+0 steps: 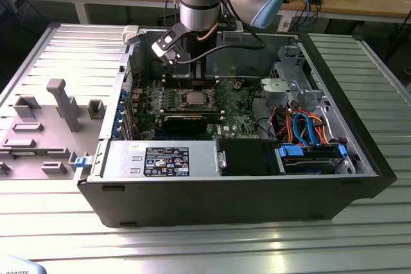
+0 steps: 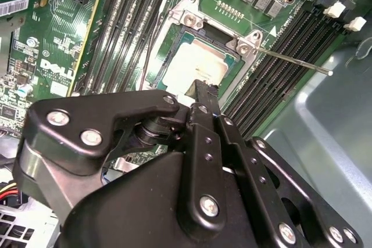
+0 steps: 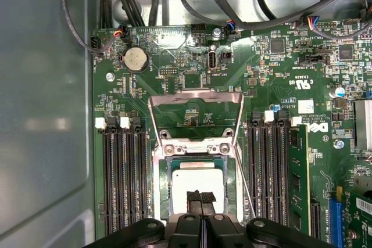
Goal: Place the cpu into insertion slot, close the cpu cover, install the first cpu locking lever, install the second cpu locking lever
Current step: 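Close the cpu cover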
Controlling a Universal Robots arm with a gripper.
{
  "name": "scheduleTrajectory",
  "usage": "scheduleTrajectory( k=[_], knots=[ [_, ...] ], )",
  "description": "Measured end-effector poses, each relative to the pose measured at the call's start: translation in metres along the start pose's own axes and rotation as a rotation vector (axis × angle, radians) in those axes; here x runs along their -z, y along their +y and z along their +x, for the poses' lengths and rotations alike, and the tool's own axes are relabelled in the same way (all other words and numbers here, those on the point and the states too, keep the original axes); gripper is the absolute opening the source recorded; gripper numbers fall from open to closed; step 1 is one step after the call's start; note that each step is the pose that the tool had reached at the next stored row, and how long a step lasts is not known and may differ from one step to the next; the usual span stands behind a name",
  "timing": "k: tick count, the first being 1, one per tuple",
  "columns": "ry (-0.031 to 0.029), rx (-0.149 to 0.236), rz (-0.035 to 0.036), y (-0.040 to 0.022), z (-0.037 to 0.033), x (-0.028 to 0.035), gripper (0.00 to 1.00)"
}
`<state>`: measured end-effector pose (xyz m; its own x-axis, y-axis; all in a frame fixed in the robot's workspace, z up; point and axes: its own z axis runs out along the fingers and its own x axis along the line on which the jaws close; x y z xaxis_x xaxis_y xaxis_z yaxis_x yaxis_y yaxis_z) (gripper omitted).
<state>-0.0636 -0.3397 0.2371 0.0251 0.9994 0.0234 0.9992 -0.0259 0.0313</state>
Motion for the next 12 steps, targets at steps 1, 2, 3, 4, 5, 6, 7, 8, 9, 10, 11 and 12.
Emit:
scheduleTrajectory(
  k=[1, 2, 3, 4, 5, 6, 7, 8, 9, 10, 11, 12],
  knots=[
    [0.0025, 0.000, 0.0001, 0.0000, 0.0000, 0.0000, 0.11],
    [0.0026, 0.000, 0.0000, 0.0001, 0.0000, 0.0000, 0.11],
    [0.0027, 0.000, 0.0000, 0.0001, 0.0000, 0.0001, 0.11],
    [0.0025, 0.000, 0.0001, 0.0001, 0.0000, 0.0005, 0.11],
    [0.0026, 0.000, 0.0000, 0.0001, 0.0000, 0.0006, 0.11],
    [0.0026, 0.000, 0.0000, 0.0001, 0.0000, 0.0010, 0.11],
    [0.0026, 0.000, 0.0001, 0.0001, 0.0000, 0.0010, 0.11],
    [0.0026, 0.000, 0.0001, 0.0001, 0.0000, 0.0011, 0.11],
    [0.0025, 0.000, 0.0001, 0.0001, 0.0000, 0.0012, 0.11],
    [0.0023, 0.000, 0.0002, 0.0001, 0.0000, 0.0015, 0.11],
    [0.0024, 0.000, 0.0002, 0.0001, 0.0000, 0.0017, 0.11],
    [0.0025, 0.000, 0.0001, 0.0001, 0.0000, 0.0019, 0.11]
  ],
)
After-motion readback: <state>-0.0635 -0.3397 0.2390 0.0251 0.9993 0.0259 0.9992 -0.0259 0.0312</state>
